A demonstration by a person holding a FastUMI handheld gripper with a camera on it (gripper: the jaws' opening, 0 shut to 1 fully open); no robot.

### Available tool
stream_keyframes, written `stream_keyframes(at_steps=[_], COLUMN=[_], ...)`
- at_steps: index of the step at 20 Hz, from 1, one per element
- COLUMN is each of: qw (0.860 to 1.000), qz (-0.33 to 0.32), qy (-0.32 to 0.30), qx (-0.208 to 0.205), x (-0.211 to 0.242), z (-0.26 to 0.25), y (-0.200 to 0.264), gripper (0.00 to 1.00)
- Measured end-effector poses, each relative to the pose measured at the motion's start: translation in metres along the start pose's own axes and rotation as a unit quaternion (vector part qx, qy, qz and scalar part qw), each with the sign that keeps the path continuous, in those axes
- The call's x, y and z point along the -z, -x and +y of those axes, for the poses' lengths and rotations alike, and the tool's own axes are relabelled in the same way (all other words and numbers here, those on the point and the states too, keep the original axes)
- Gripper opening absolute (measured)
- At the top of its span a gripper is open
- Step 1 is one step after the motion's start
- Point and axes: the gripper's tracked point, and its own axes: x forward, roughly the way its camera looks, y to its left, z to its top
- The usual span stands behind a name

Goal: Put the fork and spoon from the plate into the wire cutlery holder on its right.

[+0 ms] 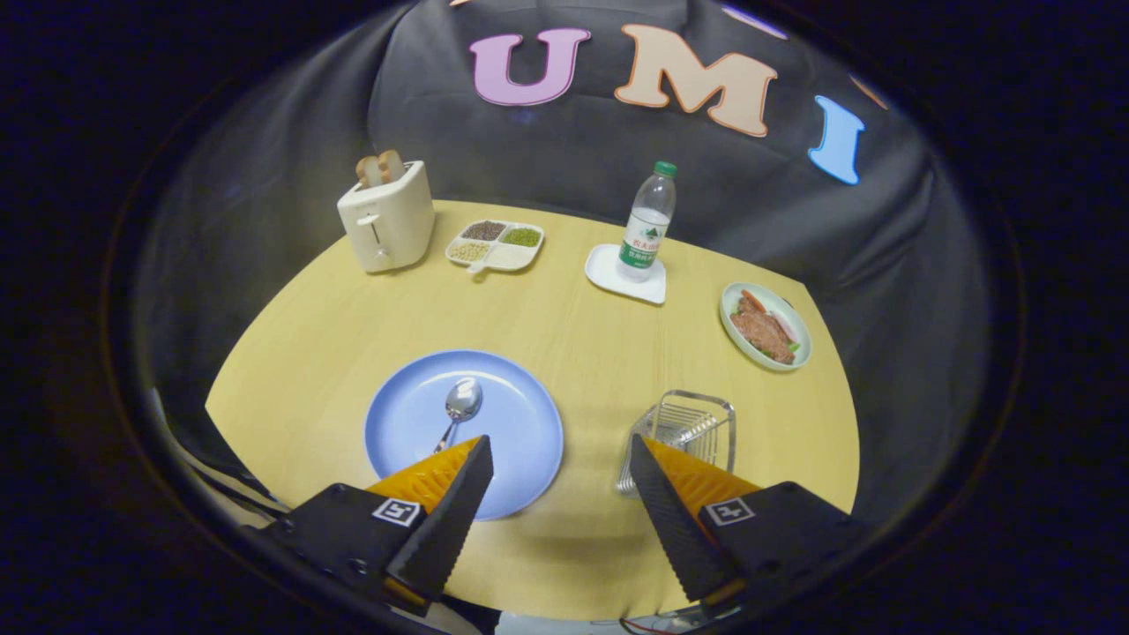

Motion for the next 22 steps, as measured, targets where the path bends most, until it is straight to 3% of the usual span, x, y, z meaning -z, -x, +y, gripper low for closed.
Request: stream_keyframes(at_steps=[5, 11, 19, 22], qw=[1.0, 0.997, 0.988, 0.987], qz=[0.006, 0.06, 0.126, 0.133], qy=[-0.002, 0.023, 0.048, 0.047], qx=[-0.027, -0.049, -0.07, -0.073], x=[0.019, 0.051, 0.082, 0.085], z=[0.051, 0.092, 0.113, 0.114], y=[-0.015, -0.043, -0.061, -0.063], gripper=[1.0, 0.97, 0.77, 0.61])
